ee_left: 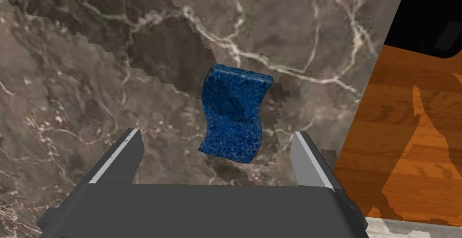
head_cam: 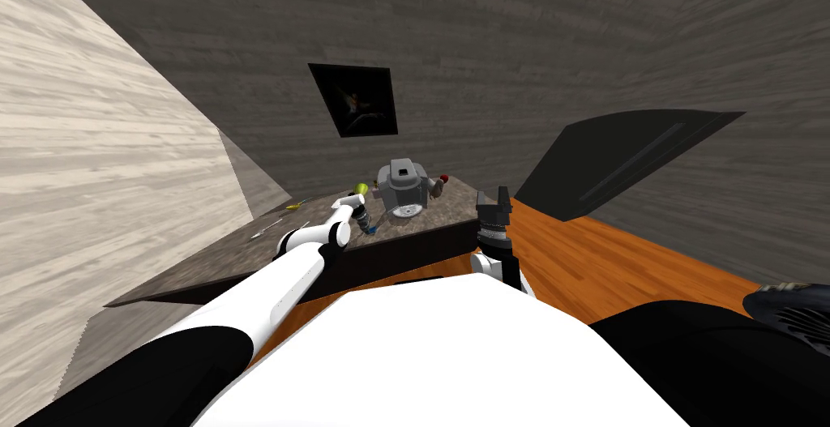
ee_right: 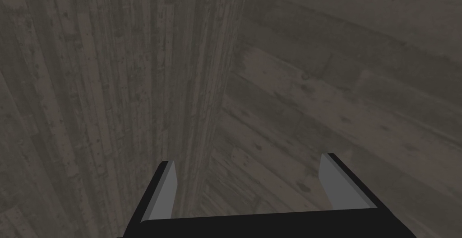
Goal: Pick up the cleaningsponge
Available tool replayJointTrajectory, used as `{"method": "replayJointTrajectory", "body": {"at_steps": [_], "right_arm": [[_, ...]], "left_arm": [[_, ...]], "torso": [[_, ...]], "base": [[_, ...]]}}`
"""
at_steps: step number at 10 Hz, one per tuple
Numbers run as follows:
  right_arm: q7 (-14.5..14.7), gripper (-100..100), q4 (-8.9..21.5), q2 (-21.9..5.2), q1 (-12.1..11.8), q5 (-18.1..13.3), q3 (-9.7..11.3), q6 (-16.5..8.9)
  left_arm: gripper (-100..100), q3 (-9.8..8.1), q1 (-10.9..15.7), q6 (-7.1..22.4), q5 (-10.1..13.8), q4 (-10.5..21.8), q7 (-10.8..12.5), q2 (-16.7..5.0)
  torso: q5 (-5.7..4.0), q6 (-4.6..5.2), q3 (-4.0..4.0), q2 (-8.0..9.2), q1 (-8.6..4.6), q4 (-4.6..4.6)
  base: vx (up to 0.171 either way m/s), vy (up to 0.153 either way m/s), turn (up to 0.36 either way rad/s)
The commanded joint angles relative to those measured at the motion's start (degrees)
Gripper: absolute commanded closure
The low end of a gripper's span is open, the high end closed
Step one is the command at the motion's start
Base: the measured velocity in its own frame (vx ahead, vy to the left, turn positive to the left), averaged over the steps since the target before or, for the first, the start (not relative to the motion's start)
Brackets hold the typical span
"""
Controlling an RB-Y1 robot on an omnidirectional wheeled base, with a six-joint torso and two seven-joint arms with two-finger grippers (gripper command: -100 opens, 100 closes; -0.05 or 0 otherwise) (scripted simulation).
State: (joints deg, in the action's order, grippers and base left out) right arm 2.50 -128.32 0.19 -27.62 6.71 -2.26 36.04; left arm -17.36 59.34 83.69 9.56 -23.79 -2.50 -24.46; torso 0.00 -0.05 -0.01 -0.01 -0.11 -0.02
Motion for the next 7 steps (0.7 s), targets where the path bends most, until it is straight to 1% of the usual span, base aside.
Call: {"method": "replayJointTrajectory", "body": {"at_steps": [1, 2, 3, 4, 5, 7], "right_arm": [[0.0, 0, 0.0, 0.0, 0.0, 0.0, 0.0, 0.0], [0.0, 0, 0.0, 0.0, 0.0, 0.0, 0.0, 0.0], [0.0, 0, 0.0, 0.0, 0.0, 0.0, 0.0, 0.0], [0.0, 0, 0.0, 0.0, 0.0, 0.0, 0.0, 0.0], [0.0, 0, 0.0, 0.0, 0.0, 0.0, 0.0, 0.0], [0.0, 0, 0.0, 0.0, 0.0, 0.0, 0.0, 0.0]], "left_arm": [[-100, 0.16, 1.2, -0.5, 0.1, 2.9, 0.0, -0.1], [-100, 0.16, 1.2, -0.5, 0.1, 3.1, 0.0, -0.1], [-100, 0.13, 0.8, -0.1, 0.1, 2.2, 0.0, 0.0], [0, 0.13, 0.8, -0.1, 0.1, 2.2, 0.0, 0.0], [-100, 0.18, -0.3, -1.7, 0.3, 2.6, -0.1, 0.4], [-100, 0.19, -0.6, -2.0, 0.3, 2.7, -0.1, 0.5]], "torso": [[0.0, 0.0, 0.0, 0.0, 0.0, 0.0], [-0.01, 0.0, 0.0, 0.0, -0.01, 0.01], [0.0, -0.01, 0.01, 0.01, 0.03, 0.01], [0.01, -0.01, 0.01, 0.01, 0.07, 0.01], [0.01, -0.01, 0.01, 0.02, 0.08, 0.01], [0.02, -0.01, -0.02, -0.04, 0.11, -0.01]], "base": [[0.005, -0.023, 0.001], [0.003, -0.012, 0.0], [0.0, 0.0, 0.0], [0.0, 0.0, 0.0], [0.012, 0.002, -0.01], [0.017, 0.002, -0.002]]}}
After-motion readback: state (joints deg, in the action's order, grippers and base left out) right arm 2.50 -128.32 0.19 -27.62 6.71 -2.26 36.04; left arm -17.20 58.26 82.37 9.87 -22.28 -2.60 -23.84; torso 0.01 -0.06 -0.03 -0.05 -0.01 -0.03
